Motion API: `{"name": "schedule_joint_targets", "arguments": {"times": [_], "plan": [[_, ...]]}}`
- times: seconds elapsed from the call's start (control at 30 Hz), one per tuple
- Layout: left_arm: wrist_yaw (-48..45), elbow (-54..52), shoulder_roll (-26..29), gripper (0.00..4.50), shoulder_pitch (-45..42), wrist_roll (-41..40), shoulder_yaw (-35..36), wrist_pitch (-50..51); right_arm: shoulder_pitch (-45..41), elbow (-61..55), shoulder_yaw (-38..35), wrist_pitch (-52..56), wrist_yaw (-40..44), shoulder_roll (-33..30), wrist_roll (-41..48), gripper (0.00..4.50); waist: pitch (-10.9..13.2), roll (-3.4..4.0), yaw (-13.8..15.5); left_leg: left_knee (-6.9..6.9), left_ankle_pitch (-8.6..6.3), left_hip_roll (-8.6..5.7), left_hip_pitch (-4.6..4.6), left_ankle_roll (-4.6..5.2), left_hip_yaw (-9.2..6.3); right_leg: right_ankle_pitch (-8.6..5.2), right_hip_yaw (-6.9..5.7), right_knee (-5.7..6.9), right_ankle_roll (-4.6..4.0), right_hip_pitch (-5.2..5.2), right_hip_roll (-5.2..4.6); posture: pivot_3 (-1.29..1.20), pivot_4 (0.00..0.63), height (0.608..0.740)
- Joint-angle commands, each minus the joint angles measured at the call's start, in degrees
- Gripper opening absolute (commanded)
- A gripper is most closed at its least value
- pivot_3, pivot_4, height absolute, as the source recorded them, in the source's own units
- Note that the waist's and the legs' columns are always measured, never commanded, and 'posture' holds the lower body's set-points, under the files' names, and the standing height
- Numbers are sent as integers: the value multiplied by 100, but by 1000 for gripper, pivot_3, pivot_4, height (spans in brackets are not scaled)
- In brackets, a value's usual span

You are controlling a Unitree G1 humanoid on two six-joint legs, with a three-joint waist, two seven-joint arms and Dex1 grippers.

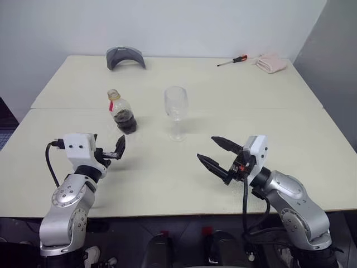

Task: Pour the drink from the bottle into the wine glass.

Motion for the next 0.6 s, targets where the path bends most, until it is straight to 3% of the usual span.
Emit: {"name": "schedule_joint_targets", "arguments": {"times": [0.03,0.6], "plan": [[-115,159,30,4500,-254,121,84,-331,-15,-425,18,78,-101,25,249,3750,0,0,5,0,0,-1,-1,0,1,0,0,0,0,0,0,0,150,740],[-606,1248,-73,4500,-1137,210,-74,-758,-105,-587,19,340,-498,14,551,3750,-2,-7,3,3,0,-1,-1,1,3,1,0,1,1,2,2,0,150,740]]}}
